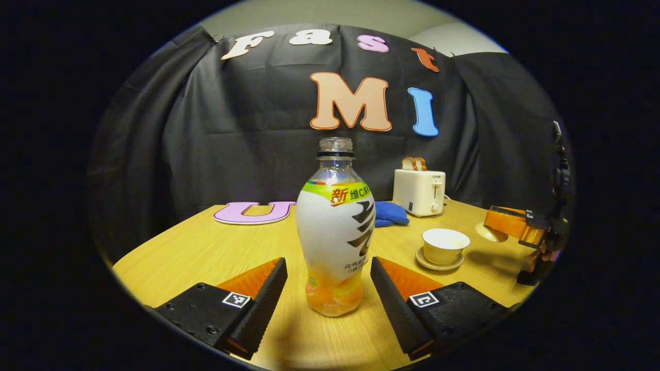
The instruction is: Open the teacup lid with one hand, grasp the water bottle and pour water into the teacup with the other hand; after pouring, place the water bottle on the coaster and then close the teacup lid.
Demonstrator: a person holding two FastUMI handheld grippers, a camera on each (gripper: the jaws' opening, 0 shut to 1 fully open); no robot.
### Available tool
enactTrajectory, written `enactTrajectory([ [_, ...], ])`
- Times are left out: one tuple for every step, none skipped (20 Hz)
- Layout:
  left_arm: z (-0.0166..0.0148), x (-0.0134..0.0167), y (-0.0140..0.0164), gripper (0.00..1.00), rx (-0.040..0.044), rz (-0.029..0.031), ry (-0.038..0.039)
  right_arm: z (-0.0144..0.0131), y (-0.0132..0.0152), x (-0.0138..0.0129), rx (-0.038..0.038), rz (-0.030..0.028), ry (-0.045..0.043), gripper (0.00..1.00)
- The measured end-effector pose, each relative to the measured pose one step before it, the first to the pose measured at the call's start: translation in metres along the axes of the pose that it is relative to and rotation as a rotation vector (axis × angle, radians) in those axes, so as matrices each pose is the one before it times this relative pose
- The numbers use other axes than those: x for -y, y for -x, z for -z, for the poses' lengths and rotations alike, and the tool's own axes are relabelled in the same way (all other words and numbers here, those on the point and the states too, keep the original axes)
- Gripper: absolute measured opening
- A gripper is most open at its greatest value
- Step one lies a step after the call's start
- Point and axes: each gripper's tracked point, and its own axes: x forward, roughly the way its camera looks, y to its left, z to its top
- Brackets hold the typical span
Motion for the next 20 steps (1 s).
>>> enactTrajectory([
  [0.0,0.00057,-0.00482,0.95,-0.00593,-0.0037,-0.00192,-0.00024,0.00128,0.003,-0.0002,0.00443,0.00032,0.27],
  [0.00003,0.00014,-0.00429,0.95,-0.00297,-0.00764,-0.00019,-0.00023,0.00105,0.00331,0.00056,0.0044,-0.00005,0.27],
  [0.00011,-0.00118,-0.00426,0.95,-0.0046,-0.01293,-0.00079,-0.00037,0.00135,0.00353,-0.00074,0.00238,0.00019,0.27],
  [0.00159,-0.0007,-0.00488,0.95,-0.00754,-0.01184,-0.00194,0.00026,0.00196,0.00315,-0.00047,0.00244,0.00007,0.27],
  [0.0009,0.00046,-0.0045,0.95,-0.00883,-0.00577,-0.00075,-0.00082,0.0019,0.00417,0.00065,0.00688,0.00036,0.27],
  [0.00026,0.00127,-0.00278,0.95,-0.00464,-0.00174,-0.00032,-0.00011,0.00139,0.00567,0.00166,0.01002,0.00077,0.27],
  [-0.00017,0.00041,-0.00289,0.95,-0.0038,-0.00204,-0.00185,-0.00076,0.00118,0.00484,0.00135,0.00783,0.00051,0.28],
  [0.00088,0.00046,-0.00329,0.95,-0.00503,-0.00508,-0.00369,0.0002,0.00173,0.00313,-0.00021,0.00418,-0.00083,0.29],
  [0.00089,-0.00034,-0.00119,0.89,-0.00717,-0.00502,-0.00475,0.00003,0.00056,0.00265,-0.00182,0.00056,0.00006,0.27],
  [0.00062,0.00082,-0.0022,0.88,-0.00749,-0.00061,-0.00503,-0.0001,0.00164,0.00196,-0.00065,-0.00134,-0.00038,0.27],
  [0.00067,0.00257,-0.00244,0.82,-0.00674,0.00299,-0.00554,-0.00061,0.00032,0.00262,0.00093,0.0028,0.00069,0.27],
  [0.00193,0.00052,-0.00143,0.78,-0.00894,-0.00073,-0.00625,0.00062,0.00015,0.00309,-0.00095,0.00458,-0.00002,0.27],
  [0.00107,0.0013,-0.001,0.7,-0.00867,-0.00283,-0.00376,-0.00053,0.0004,0.00239,-0.0011,0.00241,0.00022,0.27],
  [-0.00139,-0.00105,0.00084,0.66,-0.00238,-0.01007,-0.00316,0.00065,-0.00014,0.0011,-0.00008,0.00162,0.00017,0.27],
  [0.00004,-0.00131,0.00051,0.64,-0.00113,-0.01275,-0.00468,-0.00039,0.00032,0.00227,-0.00021,0.00205,-0.00014,0.27],
  [0.00016,0.00102,0.0005,0.63,-0.00254,-0.00623,-0.00665,0.00007,0.00015,0.00223,0.00053,0.00316,0.0002,0.27],
  [-0.00061,0.00115,0.00043,0.59,-0.00058,-0.00429,-0.01038,-0.00042,0.00022,0.00204,0.00013,0.00211,0.00012,0.27],
  [0.0009,-0.00058,0.00098,0.59,-0.00018,-0.01209,-0.01254,0.00008,0.00106,0.00105,-0.00036,-0.00072,0.00002,0.27],
  [0.00006,-0.0022,0.00097,0.58,-0.01141,-0.0216,-0.01781,-0.0005,0.00039,0.00153,0.00111,0.0,-0.00025,0.27],
  [0.00274,-0.00064,0.00091,0.58,-0.0214,-0.01906,-0.02584,0.00024,-0.00008,0.00358,-0.00046,0.00426,0.0002,0.27],
])
